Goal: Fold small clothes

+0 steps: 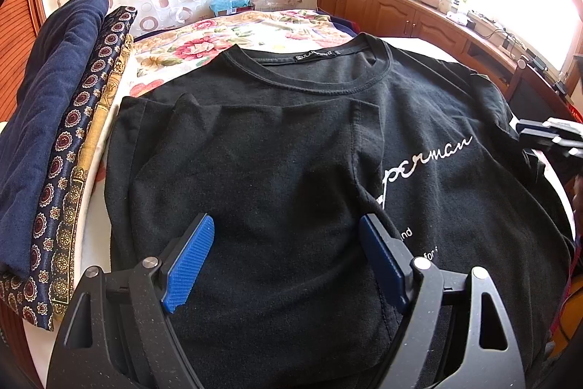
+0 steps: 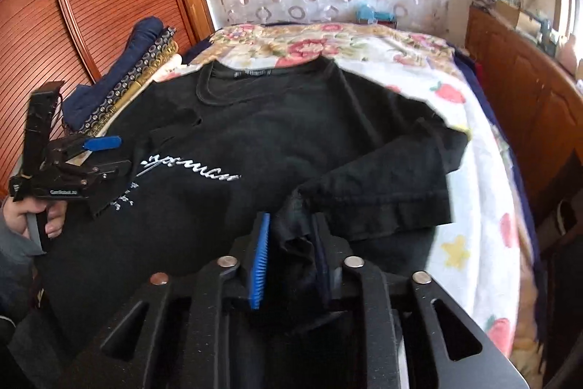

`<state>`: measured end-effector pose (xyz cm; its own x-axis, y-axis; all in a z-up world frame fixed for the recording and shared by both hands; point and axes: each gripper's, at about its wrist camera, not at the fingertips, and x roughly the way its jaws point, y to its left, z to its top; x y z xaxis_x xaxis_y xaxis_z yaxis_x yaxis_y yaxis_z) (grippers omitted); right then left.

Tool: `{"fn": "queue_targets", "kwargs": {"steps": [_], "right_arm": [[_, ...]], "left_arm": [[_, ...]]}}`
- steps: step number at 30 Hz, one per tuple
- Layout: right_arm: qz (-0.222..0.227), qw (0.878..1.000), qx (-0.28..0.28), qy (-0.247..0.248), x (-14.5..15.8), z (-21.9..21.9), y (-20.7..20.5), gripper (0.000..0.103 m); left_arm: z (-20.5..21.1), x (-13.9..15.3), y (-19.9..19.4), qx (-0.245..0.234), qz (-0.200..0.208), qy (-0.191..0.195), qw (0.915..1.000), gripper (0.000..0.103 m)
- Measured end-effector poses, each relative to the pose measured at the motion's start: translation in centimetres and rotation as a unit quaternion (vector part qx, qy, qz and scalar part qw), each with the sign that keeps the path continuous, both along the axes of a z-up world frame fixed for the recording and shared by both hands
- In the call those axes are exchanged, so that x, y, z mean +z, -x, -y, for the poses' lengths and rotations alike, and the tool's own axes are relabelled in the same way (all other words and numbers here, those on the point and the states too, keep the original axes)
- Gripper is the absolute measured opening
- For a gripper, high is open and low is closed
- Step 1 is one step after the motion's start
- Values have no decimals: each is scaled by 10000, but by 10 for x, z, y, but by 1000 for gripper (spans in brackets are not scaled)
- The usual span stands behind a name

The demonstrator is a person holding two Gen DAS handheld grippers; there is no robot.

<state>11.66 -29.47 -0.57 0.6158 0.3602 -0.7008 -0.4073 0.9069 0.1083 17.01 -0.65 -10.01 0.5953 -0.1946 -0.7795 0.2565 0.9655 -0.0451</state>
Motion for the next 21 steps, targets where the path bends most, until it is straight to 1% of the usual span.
{"fn": "queue_targets", "kwargs": {"steps": [3,7,10,13,16,18,19,20,21], "right_arm": [[140,9998,-92,-122,19,11,12,29],[354,9984,-443,-29,31,35,18,29],[266,9968,-749,15,23,54,8,29],[120,9951,-954,212,9,65,-6,29],[-85,9957,-910,132,-3,65,-16,29],[-151,9966,-801,111,-5,54,-23,29],[-146,9971,-735,103,-4,46,-25,17],[-88,9975,-696,116,1,46,-26,9],[-16,9980,-622,144,3,41,-26,5]], "left_arm": [[0,0,0,0,-1,4,10000,82],[-1,1,1,42,30,-18,10000,82],[-2,6,7,93,200,-26,9998,82],[-4,14,13,87,298,117,9994,82],[-7,21,21,83,396,260,9988,82],[-8,26,25,88,461,328,9984,82],[-9,28,27,104,500,342,9981,82],[-10,30,29,116,530,338,9980,82],[-10,31,30,126,551,333,9978,82]]}}
